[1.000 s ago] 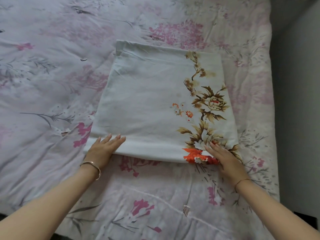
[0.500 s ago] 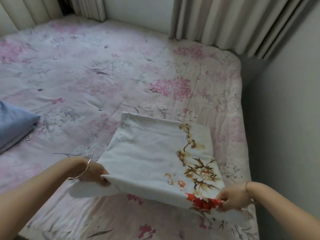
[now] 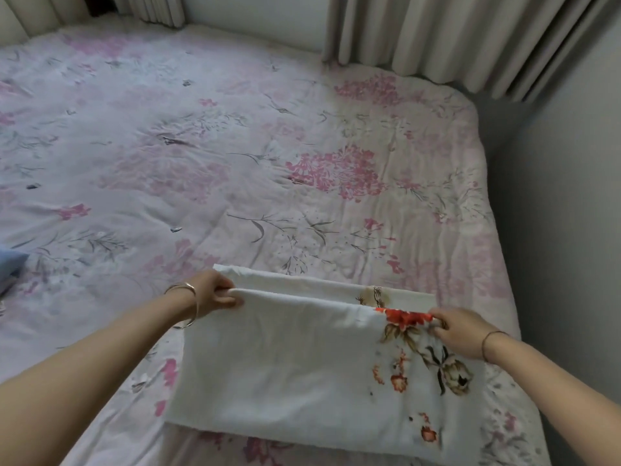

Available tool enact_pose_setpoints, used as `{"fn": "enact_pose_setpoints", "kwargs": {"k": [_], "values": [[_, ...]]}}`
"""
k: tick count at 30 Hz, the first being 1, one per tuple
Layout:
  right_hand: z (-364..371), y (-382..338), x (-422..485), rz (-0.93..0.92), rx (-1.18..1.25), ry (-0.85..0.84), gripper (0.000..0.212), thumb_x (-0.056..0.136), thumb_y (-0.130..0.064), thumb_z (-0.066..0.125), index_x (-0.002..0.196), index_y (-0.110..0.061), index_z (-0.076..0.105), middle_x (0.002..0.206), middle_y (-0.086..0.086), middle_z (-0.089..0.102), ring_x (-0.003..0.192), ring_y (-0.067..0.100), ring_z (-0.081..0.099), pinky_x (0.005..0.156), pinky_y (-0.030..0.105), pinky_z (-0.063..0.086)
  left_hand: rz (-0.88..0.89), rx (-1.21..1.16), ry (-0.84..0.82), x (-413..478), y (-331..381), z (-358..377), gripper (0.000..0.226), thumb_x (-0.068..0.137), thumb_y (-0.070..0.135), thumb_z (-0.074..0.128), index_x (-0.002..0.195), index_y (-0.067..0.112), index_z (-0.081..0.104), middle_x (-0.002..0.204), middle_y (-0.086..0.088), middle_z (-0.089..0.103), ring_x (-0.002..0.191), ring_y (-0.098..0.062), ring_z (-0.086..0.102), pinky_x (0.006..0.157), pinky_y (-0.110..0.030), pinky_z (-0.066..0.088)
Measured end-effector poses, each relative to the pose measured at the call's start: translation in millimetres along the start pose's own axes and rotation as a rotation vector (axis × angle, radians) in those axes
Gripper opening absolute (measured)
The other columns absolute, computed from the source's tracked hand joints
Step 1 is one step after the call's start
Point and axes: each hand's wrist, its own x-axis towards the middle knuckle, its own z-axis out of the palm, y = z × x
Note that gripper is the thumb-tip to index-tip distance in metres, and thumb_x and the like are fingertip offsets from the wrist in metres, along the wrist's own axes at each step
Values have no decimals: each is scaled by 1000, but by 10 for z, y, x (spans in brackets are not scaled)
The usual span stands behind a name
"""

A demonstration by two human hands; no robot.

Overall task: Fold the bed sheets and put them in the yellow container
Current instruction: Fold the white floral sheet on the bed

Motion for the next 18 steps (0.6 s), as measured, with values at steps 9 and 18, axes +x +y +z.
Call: {"fn": "enact_pose_setpoints", "kwargs": {"k": [9, 18], "values": [[248, -67, 1109, 123, -257, 43, 23, 92, -18, 37, 105, -30, 53, 118, 0, 57, 117, 22, 47, 100, 32, 30, -118, 267, -21, 1140, -245, 303, 26, 90, 42, 54, 108, 26, 64, 109, -2, 64, 102, -25, 59, 78, -26, 40], [1048, -675, 1131, 135, 78, 855, 60, 73, -1, 34, 131, -12, 40, 136, 17, 45, 129, 31, 30, 113, 40, 3, 146, 212, 587, 876, -100, 1063, 44, 88, 35, 39, 126, 16, 47, 137, -10, 44, 127, -27, 34, 106, -46, 20]]}}
